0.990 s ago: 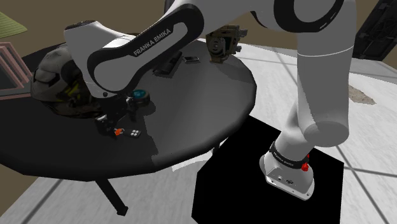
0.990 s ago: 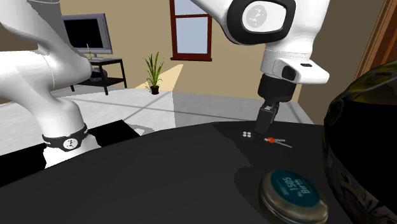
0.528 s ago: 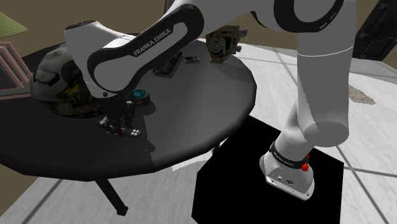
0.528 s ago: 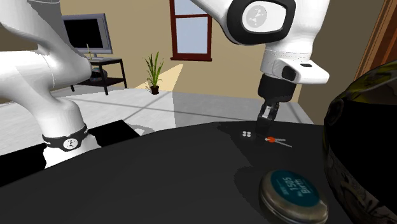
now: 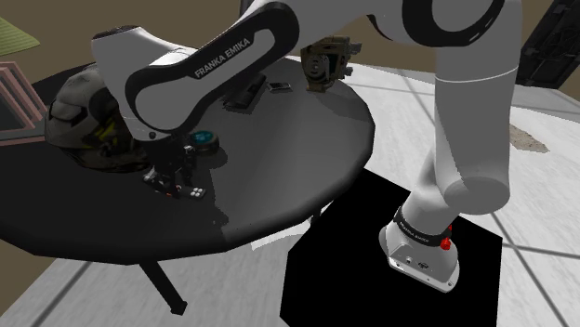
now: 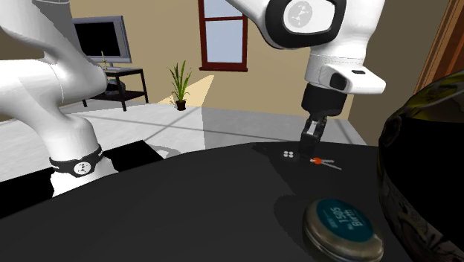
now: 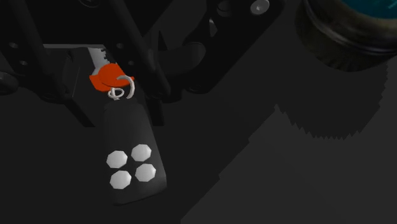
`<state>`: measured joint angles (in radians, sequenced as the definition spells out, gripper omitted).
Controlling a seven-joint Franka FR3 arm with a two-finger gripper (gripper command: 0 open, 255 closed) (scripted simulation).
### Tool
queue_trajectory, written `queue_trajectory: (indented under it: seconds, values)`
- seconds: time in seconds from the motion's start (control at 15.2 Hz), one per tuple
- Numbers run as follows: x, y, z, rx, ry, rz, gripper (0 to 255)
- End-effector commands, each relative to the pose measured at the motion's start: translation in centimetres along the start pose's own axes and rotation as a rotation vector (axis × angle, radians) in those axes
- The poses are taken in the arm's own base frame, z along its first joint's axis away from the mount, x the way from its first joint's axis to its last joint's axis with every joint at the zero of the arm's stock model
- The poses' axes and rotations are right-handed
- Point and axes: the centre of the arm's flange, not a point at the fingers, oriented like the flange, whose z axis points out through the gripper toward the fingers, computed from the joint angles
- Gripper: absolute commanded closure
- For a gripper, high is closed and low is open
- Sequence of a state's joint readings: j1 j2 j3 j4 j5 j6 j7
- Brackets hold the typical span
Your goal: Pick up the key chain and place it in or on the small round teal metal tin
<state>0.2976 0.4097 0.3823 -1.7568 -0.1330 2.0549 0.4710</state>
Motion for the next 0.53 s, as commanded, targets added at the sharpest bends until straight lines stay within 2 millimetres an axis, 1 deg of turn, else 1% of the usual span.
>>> queue_trajectory:
  seconds: [0.0, 0.46]
  values:
    - [0.0, 0.1, -1.0, 0.000, 0.000, 0.000, 255]
    - [-0.4, 0.1, -4.6, 0.000, 0.000, 0.000, 255]
